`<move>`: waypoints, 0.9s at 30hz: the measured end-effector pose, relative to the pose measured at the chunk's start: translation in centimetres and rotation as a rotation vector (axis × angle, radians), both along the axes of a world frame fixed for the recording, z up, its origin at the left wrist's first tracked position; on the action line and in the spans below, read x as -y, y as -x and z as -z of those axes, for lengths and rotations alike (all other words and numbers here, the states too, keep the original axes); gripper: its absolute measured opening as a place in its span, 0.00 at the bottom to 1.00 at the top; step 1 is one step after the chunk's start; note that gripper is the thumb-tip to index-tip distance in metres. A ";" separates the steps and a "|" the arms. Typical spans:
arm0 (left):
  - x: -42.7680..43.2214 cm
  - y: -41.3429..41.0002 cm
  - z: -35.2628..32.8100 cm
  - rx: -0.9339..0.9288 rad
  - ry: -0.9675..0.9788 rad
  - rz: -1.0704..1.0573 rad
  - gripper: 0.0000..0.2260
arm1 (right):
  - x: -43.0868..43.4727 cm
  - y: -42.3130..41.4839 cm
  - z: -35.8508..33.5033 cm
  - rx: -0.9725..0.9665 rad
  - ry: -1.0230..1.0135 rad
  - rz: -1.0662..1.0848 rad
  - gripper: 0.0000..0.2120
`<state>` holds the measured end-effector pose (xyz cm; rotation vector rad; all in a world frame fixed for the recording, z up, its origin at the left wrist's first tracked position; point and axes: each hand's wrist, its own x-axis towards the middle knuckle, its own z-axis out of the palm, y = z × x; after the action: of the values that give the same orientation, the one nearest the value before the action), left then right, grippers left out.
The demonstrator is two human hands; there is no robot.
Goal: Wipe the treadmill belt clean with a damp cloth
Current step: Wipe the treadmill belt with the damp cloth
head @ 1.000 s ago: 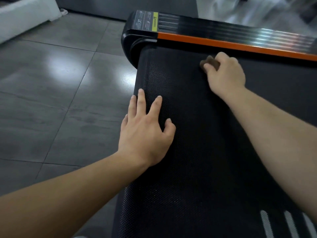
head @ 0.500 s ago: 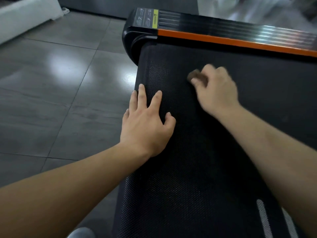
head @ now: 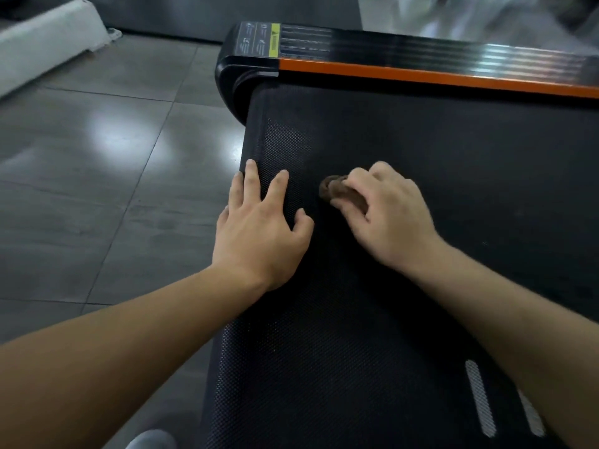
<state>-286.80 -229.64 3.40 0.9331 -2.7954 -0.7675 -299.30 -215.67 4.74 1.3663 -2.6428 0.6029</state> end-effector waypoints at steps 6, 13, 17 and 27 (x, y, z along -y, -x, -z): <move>0.1 -0.1 0.1 -0.012 -0.011 0.010 0.29 | 0.0 6.6 -1.0 0.089 -0.019 0.379 0.12; 0.2 -0.1 0.1 -0.007 -0.009 0.005 0.28 | -3.6 -2.4 0.1 -0.003 -0.047 -0.055 0.17; 0.2 0.0 0.2 -0.001 -0.004 0.010 0.28 | -3.6 1.4 0.2 0.011 0.001 0.221 0.15; 0.1 0.0 0.0 0.005 -0.005 0.017 0.28 | -7.5 -4.9 -0.5 -0.085 -0.094 -0.096 0.18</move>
<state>-286.80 -229.70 3.38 0.9142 -2.8102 -0.7766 -294.42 -208.15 5.21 1.5159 -2.5804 0.4252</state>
